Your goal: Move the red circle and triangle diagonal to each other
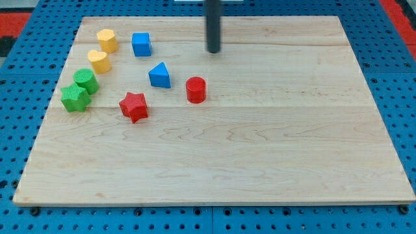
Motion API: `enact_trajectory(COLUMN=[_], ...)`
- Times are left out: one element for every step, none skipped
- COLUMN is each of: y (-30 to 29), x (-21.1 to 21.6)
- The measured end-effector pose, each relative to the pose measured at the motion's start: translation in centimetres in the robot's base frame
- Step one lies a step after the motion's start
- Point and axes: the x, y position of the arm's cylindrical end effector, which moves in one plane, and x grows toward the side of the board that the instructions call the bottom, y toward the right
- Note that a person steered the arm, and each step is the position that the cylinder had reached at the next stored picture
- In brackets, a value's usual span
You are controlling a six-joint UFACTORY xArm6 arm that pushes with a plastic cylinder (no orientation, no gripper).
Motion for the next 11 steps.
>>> enact_trajectory(y=[2.4, -1.0, -9.1, -13.0, -10.9, -6.7, -7.3, -10.7, -12.0, -12.9, -10.4], x=[8.4, 18.1, 20.7, 18.3, 17.1, 10.3, 3.3, -0.8, -2.5, -3.2, -3.6])
